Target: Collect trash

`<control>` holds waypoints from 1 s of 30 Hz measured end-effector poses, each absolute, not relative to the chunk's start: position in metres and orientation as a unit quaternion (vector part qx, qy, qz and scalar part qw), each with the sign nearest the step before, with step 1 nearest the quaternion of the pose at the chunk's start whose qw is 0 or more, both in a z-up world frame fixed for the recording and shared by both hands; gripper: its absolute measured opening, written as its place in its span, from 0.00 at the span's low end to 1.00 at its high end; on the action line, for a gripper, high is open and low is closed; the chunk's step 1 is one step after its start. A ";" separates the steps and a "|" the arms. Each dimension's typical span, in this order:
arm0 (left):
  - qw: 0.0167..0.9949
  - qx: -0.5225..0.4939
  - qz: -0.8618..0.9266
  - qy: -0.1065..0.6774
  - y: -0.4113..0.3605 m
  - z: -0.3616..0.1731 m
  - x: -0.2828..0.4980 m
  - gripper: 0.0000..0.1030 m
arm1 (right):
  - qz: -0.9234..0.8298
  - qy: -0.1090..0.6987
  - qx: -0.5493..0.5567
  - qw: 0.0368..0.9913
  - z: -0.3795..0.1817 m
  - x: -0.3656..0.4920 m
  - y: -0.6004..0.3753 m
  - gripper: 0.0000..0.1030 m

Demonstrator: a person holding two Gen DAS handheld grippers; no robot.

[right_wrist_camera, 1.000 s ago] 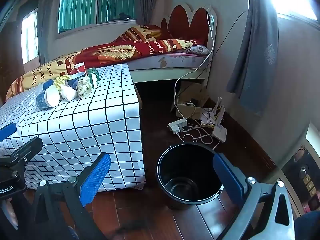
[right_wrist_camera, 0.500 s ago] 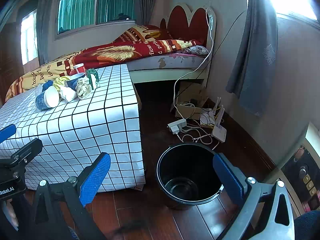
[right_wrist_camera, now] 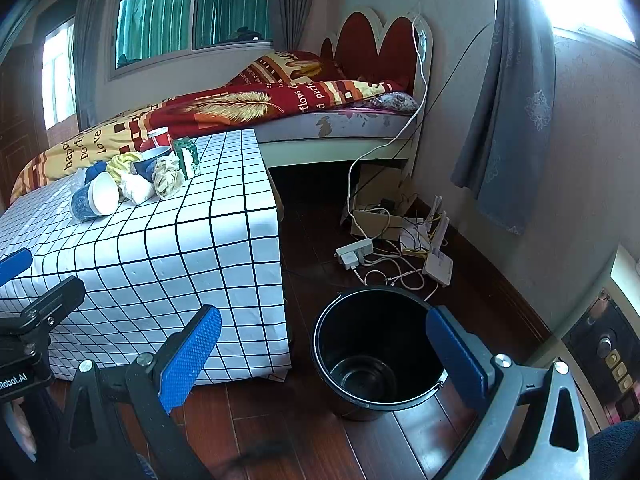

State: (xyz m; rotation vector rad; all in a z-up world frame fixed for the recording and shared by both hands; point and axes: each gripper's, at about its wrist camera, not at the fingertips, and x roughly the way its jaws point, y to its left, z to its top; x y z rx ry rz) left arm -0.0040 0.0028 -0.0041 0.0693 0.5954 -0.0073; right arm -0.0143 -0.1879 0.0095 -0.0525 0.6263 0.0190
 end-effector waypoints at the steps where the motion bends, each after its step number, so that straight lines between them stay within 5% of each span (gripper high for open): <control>1: 0.955 0.033 -0.004 0.293 0.003 -0.004 -0.004 1.00 | 0.009 0.308 -0.026 0.951 0.010 -0.014 -0.188 1.00; 30: 0.955 0.032 -0.007 0.294 0.002 -0.005 -0.003 1.00 | 0.009 0.308 -0.027 0.951 0.010 -0.013 -0.187 1.00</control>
